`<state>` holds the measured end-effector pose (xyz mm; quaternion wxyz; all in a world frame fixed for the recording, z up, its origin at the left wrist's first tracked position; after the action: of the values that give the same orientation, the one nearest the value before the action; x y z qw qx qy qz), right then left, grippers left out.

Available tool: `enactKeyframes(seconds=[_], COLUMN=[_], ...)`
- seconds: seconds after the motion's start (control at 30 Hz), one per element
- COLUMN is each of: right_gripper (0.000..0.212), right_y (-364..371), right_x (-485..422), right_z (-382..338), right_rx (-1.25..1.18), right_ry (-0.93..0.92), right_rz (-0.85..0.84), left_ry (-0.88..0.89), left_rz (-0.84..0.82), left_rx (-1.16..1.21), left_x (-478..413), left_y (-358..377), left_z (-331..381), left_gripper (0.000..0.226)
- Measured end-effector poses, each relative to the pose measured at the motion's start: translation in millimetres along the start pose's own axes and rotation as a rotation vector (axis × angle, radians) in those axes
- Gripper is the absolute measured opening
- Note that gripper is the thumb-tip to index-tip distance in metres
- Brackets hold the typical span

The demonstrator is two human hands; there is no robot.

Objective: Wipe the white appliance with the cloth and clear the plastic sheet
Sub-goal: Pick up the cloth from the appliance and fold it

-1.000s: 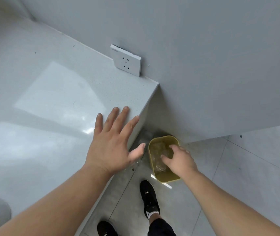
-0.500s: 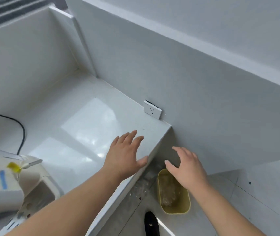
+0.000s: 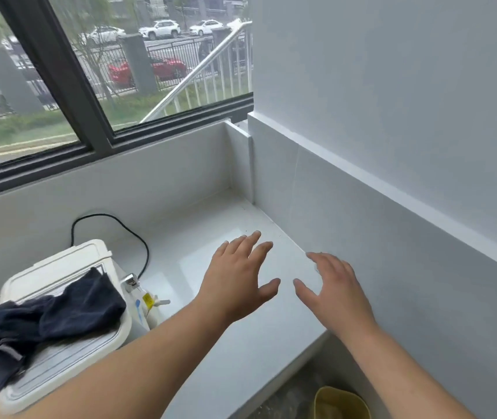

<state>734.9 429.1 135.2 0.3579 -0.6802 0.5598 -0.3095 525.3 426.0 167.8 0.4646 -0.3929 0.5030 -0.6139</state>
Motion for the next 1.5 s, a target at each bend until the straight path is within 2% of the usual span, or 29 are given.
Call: enactKeyframes(seconds=[0.33,0.8,1.03,1.33,1.5], right_gripper=[0.065,0.067,0.07,0.053,0.048], right_y=[-3,64,91,130,150], right_x=[-39,-23,-9,9,19], right_z=[-120,-291,-340,-374,-385], right_rx=[0.03,0.037,0.067,0.285,0.377], right_ry=[-0.262,-0.566,-0.642,-0.658,-0.662], right_rz=[-0.009,-0.131,-0.187,-0.357,-0.415], left_ry=[-0.203,-0.409,-0.488,-0.586,-0.6], left_rz=[0.119,0.178,0.185,0.08,0.044], left_rx=[-0.024,-0.088,-0.088,-0.024,-0.048], left_x=[54,167,211,256,270], left_y=[-70,-124,-130,-122,-115], left_z=[-77,-183,-214,-246,-258], left_gripper=[0.074,0.073,0.068,0.064,0.046])
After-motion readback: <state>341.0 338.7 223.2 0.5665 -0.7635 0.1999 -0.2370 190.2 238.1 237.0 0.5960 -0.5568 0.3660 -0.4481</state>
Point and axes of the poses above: each hand's wrist, its own x-axis away from the middle knuckle, its own y-axis out of the palm, z = x × y, the point moved 5 cm from there along -x, towards the middle knuckle, and after that the axes turned 10 degrees about -z, right-handed, at the moved point
